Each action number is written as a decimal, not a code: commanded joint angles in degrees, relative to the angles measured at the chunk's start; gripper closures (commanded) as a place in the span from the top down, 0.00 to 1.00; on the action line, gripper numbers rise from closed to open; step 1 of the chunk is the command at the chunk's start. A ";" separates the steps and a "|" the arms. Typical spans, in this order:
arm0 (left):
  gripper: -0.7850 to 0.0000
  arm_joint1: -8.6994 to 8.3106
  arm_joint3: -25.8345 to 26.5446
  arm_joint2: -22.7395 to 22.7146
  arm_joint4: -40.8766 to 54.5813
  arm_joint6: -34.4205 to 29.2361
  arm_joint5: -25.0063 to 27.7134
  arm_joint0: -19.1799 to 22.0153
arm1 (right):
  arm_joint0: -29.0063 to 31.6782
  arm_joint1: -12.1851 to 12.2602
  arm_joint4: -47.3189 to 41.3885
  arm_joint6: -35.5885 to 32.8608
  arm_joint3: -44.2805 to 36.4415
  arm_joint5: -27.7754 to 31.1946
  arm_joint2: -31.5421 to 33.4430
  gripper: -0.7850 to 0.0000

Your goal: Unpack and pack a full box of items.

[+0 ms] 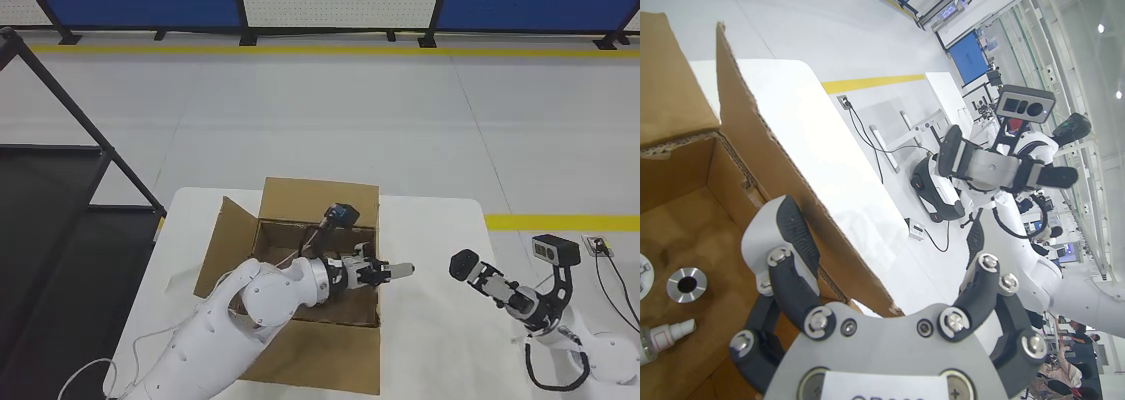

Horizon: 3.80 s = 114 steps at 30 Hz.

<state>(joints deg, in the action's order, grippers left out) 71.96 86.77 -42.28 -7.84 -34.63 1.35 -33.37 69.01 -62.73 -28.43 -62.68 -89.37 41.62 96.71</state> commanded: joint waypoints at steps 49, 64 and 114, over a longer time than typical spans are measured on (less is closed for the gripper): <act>1.00 12.65 -22.23 8.89 0.76 6.20 6.28 6.79 | 2.89 4.97 10.05 -0.15 3.07 -5.68 -9.15 1.00; 1.00 4.67 8.11 -11.54 -16.61 8.33 -1.90 -13.29 | -0.26 5.25 14.93 3.79 5.23 -8.66 -10.97 1.00; 1.00 -0.78 27.35 -46.15 -17.89 14.54 -5.95 -51.00 | -17.91 3.91 23.05 7.15 16.33 -21.83 -23.47 1.00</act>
<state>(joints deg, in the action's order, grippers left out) 71.19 114.48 -88.51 -25.78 -19.89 -4.60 -84.41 51.30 -58.78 -5.84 -55.14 -73.15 19.99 73.67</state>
